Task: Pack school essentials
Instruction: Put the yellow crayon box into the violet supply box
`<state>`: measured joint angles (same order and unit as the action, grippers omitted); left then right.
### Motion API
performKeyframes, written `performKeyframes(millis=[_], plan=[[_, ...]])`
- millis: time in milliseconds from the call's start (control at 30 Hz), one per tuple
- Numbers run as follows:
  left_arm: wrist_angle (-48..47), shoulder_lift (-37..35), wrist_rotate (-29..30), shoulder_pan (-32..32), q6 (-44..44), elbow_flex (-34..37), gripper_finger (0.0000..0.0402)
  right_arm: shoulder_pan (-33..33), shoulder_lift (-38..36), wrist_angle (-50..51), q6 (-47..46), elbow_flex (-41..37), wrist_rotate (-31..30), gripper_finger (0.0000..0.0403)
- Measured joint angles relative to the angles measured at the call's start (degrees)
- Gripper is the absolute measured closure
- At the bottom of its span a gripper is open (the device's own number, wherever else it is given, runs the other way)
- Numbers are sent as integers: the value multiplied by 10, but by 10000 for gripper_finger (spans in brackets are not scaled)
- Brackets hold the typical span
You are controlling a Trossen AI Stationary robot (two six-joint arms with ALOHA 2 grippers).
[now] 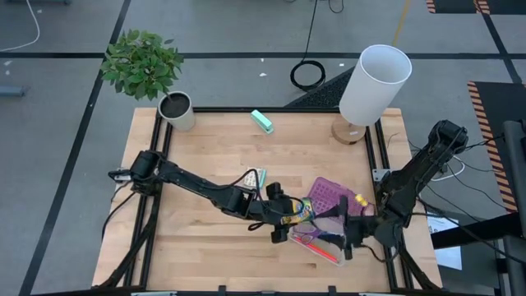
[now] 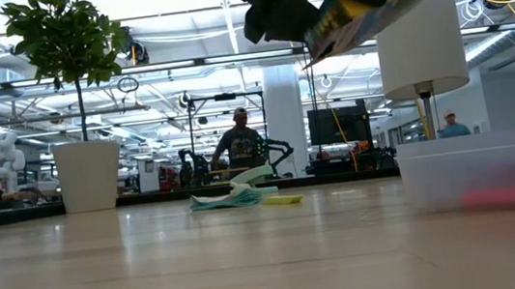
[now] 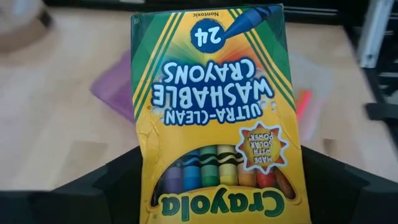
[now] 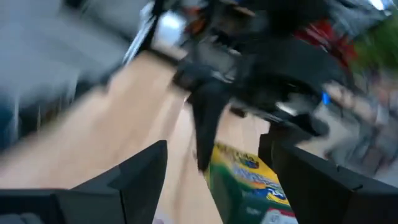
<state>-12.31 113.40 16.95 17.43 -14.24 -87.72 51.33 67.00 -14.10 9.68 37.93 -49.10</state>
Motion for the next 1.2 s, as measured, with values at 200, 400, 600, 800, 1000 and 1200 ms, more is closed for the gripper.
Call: performKeyframes(millis=[200,400,600,800,1000,1200], plan=[[-9,0,80,6,65,0,76,-3,-9,-41,-295,0,-92,121],[-9,0,150,20,132,0,76,-26,-12,-24,-451,0,-93,121],[-8,0,190,35,166,0,76,-81,-15,60,-579,0,-44,121],[-8,0,192,38,169,0,76,-129,-15,88,-615,0,38,121],[-8,0,193,34,168,0,76,-158,-15,85,-615,0,105,122],[-9,0,196,34,170,0,76,-172,-15,84,-611,0,109,128]])
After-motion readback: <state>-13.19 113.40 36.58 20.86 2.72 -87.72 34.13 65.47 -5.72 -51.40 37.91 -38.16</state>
